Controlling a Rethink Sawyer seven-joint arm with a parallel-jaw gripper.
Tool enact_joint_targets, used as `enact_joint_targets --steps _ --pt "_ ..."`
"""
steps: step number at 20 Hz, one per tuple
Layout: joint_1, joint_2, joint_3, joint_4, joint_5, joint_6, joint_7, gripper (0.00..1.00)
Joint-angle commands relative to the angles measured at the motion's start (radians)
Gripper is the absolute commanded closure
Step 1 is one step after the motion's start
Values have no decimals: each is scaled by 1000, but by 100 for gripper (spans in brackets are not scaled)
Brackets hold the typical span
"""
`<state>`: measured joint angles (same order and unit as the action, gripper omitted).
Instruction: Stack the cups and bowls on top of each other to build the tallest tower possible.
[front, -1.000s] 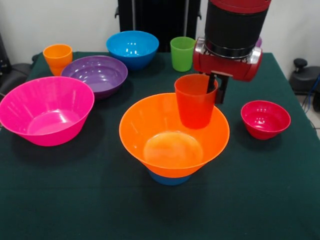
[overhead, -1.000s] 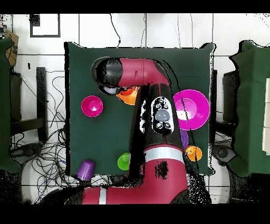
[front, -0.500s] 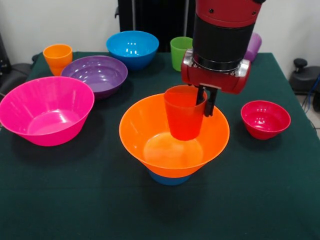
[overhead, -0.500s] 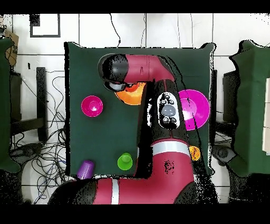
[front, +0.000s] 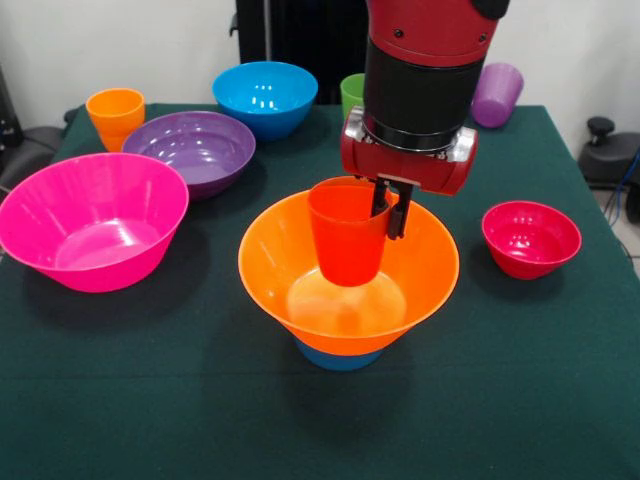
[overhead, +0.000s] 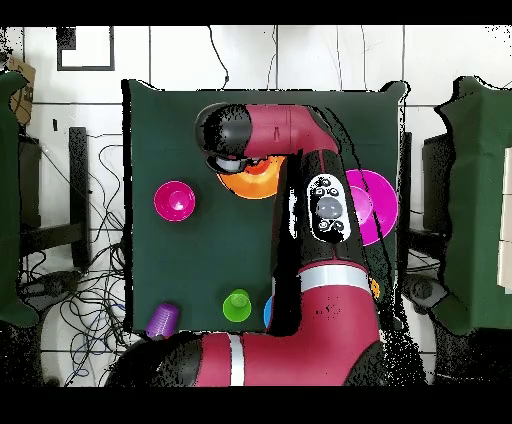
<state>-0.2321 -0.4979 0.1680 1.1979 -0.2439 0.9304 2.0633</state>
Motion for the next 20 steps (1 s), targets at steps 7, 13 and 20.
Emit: enact_joint_targets --steps 7,13,20 --pt "-25 18 135 9 -102 37 -293 100" --pt "-10 26 143 5 -105 34 -245 100" --pt "-22 28 145 9 -113 28 -249 100"
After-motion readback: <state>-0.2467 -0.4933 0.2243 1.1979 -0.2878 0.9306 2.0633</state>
